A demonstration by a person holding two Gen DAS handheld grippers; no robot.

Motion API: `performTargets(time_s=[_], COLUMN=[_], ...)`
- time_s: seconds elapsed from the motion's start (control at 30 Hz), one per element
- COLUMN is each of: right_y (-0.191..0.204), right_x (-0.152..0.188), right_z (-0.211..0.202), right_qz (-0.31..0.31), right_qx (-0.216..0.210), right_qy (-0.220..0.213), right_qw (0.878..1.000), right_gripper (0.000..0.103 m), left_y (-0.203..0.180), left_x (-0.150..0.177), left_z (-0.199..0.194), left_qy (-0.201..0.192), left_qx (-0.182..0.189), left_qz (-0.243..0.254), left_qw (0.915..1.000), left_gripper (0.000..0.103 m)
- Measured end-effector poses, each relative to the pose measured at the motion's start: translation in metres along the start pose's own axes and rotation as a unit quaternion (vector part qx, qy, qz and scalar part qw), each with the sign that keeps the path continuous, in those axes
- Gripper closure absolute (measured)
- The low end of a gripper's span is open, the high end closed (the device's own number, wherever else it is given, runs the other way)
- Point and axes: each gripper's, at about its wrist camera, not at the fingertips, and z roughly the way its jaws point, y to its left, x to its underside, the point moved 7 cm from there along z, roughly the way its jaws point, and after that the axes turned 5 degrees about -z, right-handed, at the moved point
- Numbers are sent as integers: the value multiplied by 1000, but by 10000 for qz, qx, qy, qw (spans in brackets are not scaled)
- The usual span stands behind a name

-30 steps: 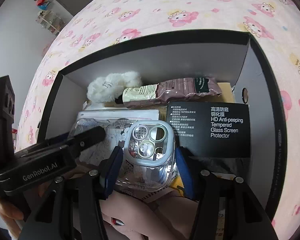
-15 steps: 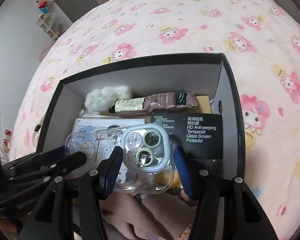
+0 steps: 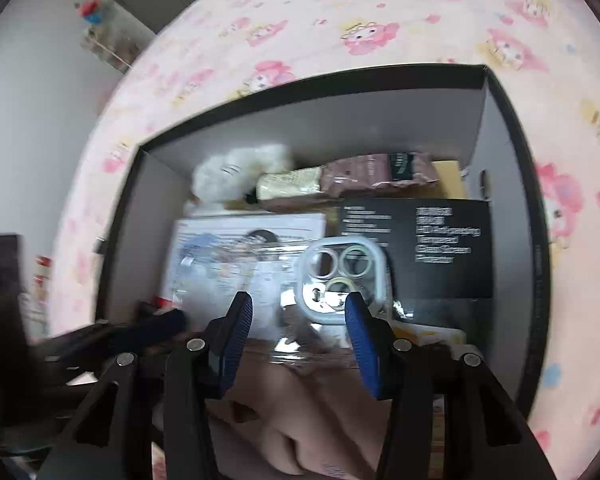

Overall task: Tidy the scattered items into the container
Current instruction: 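Lower the phone case into the box and open the right gripper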

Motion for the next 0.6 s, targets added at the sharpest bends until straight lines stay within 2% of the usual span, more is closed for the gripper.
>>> performTargets(time_s=[0.03, 0.1, 0.13, 0.2, 0.3, 0.43, 0.5, 0.53, 0.6], right_y=[-1, -3, -3, -2, -6, -7, -5, -4, 7], right_x=[-1, -4, -5, -6, -5, 0, -4, -6, -8], right_z=[-3, -16, -22, -29, -22, 5, 5, 5, 13], right_qz=[52, -44, -146, -372, -493, -546, -441, -313, -62], right_qx=[-3, 383, 600, 1014, 1088, 1090, 947, 730, -284], right_qy=[-40, -303, -415, -530, -330, 87, 51, 50, 228], right_qw=[10000, 9988, 9972, 9927, 9923, 9925, 9945, 9968, 9993], right_gripper=[58, 58, 58, 58, 58, 57, 52, 52, 53], left_y=[4, 13, 14, 8, -3, 6, 12, 16, 23], left_x=[-3, -8, -9, -9, -4, -6, -6, -7, -10], left_z=[1, 1, -2, -7, -7, 4, 3, 2, -3], left_qy=[-23, -41, -62, -83, 58, 123, 126, 112, 76], left_qx=[-134, -281, -286, -68, 228, 15, 44, 63, 210], left_qz=[-34, -169, -191, -112, 19, -117, -310, -426, -635], left_qw=[9999, 9995, 9994, 9999, 9997, 9999, 9994, 9990, 9977], left_gripper=[64, 64, 64, 64, 63, 64, 64, 64, 64])
